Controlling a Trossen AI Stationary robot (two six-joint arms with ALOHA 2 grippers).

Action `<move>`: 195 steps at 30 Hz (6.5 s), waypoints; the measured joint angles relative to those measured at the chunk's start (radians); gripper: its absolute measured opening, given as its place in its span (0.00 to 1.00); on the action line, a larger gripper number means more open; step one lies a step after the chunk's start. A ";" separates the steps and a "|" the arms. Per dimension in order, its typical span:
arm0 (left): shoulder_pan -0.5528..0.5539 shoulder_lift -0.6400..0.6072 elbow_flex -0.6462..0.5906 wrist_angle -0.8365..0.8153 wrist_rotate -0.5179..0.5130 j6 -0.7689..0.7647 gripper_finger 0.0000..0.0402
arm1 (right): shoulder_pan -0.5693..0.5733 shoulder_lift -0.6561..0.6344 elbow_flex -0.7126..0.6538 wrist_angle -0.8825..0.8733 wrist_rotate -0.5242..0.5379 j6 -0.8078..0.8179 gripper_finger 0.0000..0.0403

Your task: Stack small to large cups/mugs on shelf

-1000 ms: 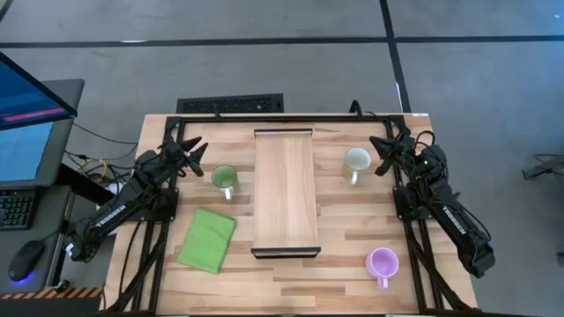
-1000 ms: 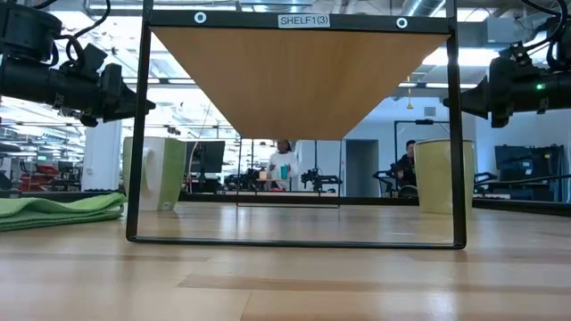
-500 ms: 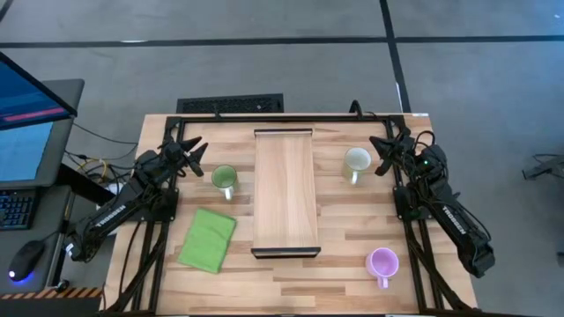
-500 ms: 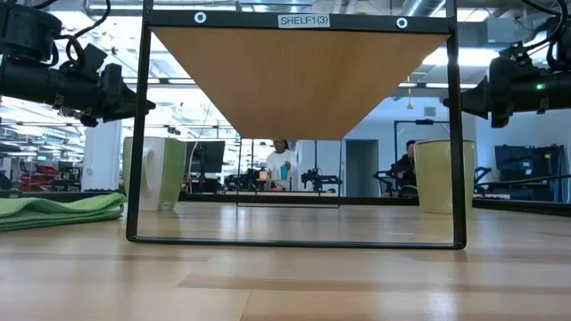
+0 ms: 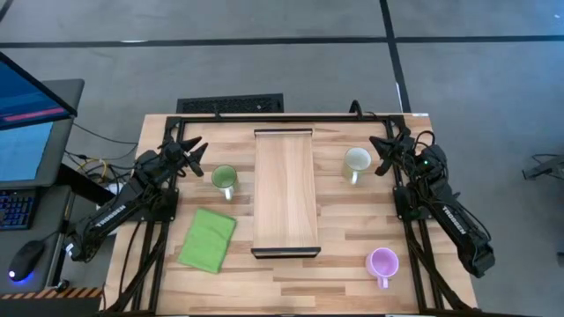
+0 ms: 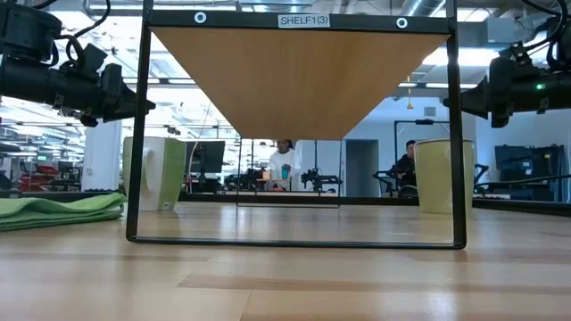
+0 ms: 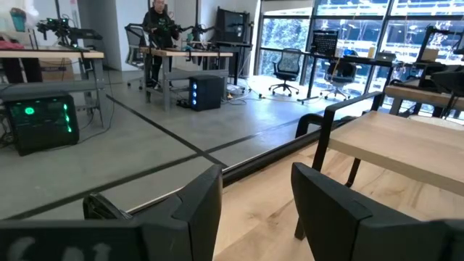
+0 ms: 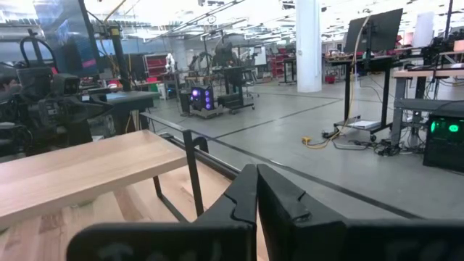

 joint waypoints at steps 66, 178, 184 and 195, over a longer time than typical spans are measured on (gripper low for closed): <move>0.000 0.000 0.000 0.000 0.000 0.000 0.39 | 0.000 0.000 0.000 0.000 0.000 0.000 0.08; 0.000 0.000 0.000 0.000 0.000 0.005 0.39 | 0.988 0.920 0.992 -1.248 0.321 1.094 0.29; 0.000 0.000 0.000 0.000 0.000 0.011 0.39 | 1.038 1.009 0.992 -1.226 0.321 1.087 0.29; 0.000 0.000 0.000 0.000 0.000 0.004 0.39 | 1.063 1.174 0.992 -1.159 0.322 1.079 0.29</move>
